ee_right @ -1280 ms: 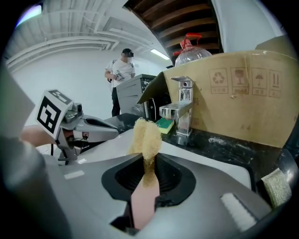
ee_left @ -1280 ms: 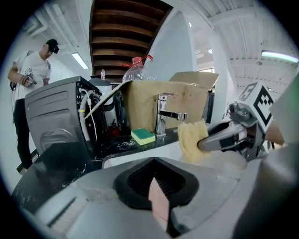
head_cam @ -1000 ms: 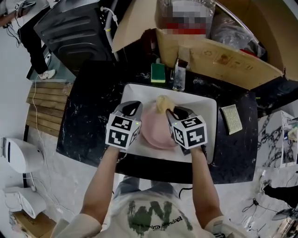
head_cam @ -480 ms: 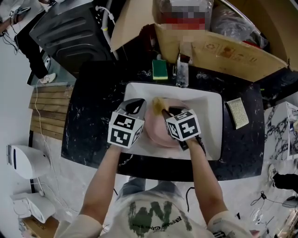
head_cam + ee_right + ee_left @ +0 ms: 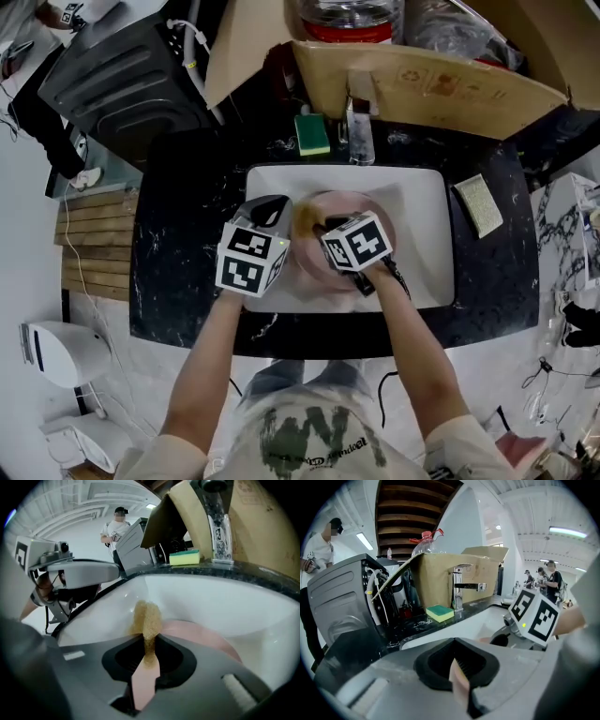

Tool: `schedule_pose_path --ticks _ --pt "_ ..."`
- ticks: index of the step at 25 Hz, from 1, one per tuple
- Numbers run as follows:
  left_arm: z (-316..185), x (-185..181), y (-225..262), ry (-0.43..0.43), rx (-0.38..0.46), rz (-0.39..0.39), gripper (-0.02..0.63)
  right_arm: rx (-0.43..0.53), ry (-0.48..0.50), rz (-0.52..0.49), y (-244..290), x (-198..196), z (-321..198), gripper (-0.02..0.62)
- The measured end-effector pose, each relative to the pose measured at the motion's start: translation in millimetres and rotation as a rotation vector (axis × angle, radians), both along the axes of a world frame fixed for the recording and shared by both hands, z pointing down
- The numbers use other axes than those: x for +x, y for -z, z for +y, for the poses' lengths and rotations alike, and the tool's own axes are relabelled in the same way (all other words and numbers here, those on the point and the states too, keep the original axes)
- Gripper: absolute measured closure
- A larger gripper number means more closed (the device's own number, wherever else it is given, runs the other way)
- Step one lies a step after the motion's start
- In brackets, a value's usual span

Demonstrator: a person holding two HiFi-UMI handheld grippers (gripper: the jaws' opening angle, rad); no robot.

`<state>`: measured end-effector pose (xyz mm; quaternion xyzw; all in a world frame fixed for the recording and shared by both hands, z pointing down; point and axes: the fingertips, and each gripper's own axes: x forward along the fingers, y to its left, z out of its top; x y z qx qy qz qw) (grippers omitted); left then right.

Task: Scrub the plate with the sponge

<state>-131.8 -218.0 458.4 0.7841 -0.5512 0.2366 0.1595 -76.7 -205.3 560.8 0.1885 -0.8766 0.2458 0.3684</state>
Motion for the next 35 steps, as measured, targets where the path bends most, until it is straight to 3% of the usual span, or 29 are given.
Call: schedule_pose_path --ticks 6,15,35 --pt "1.0 3.6 -2.3 -0.045 0.008 -0.009 0.601 -0.082 -0.03 -0.023 -8.1 -7.7 5.6 0.531" --pt "-1.5 11.6 -5.7 -0.078 0.011 -0.005 0.601 -0.123 -0.05 0.036 -26.7 -10.6 6.8 0.531" --pt "-7.7 4.0 -0.7 -0.021 0.024 0.04 0.601 -0.202 -0.168 0.048 -43.1 -8.9 -15.7 0.531"
